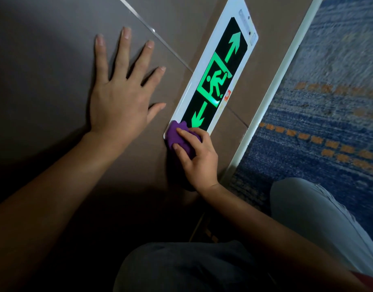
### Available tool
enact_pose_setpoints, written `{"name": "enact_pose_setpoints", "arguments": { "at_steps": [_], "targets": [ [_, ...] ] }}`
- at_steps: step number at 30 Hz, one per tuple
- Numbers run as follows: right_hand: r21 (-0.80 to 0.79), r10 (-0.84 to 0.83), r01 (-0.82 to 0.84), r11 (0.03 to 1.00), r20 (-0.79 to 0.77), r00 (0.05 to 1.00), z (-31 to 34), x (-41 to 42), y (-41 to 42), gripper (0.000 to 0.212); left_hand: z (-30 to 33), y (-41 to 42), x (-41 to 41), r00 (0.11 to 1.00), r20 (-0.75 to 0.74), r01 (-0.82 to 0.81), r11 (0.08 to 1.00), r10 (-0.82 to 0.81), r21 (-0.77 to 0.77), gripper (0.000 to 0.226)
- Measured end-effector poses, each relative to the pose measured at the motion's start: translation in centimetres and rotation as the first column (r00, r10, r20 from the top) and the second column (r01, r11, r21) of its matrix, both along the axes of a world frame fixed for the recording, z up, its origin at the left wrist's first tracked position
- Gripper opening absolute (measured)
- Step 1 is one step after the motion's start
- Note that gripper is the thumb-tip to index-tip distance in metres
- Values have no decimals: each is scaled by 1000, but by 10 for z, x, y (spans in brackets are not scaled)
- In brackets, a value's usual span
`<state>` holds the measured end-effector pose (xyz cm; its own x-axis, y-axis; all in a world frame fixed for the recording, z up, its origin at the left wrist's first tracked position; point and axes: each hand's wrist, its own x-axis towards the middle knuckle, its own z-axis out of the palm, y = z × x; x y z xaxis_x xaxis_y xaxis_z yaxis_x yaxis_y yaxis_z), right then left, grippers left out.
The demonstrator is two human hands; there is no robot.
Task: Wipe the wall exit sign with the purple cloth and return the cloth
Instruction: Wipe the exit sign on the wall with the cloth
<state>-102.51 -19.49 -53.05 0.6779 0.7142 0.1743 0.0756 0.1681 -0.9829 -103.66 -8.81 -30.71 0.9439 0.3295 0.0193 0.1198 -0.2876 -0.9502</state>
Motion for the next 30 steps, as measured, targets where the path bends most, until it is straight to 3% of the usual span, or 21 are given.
{"name": "enact_pose_setpoints", "arguments": {
  "at_steps": [4,9,16,23,30],
  "targets": [
    [-49,14,-13,999,24,1000,-20,-3,-5,39,-2,-2,1,1000,13,-8,999,8,-32,80],
    [-164,6,-18,986,-70,998,-58,3,-11,37,-11,-6,7,996,-83,-16,1000,15,-10,79],
    [-185,10,-32,982,-116,993,-72,17,-7,40,-8,-12,10,995,-98,-34,999,32,-27,78],
    [-215,-159,100,972,-276,948,-45,94,40,51,-12,-4,10,996,-86,-13,1000,13,-5,79],
    [-314,-131,95,945,-95,987,-43,91,43,55,-15,-6,14,998,-60,-26,998,23,-49,76]
  ]
}}
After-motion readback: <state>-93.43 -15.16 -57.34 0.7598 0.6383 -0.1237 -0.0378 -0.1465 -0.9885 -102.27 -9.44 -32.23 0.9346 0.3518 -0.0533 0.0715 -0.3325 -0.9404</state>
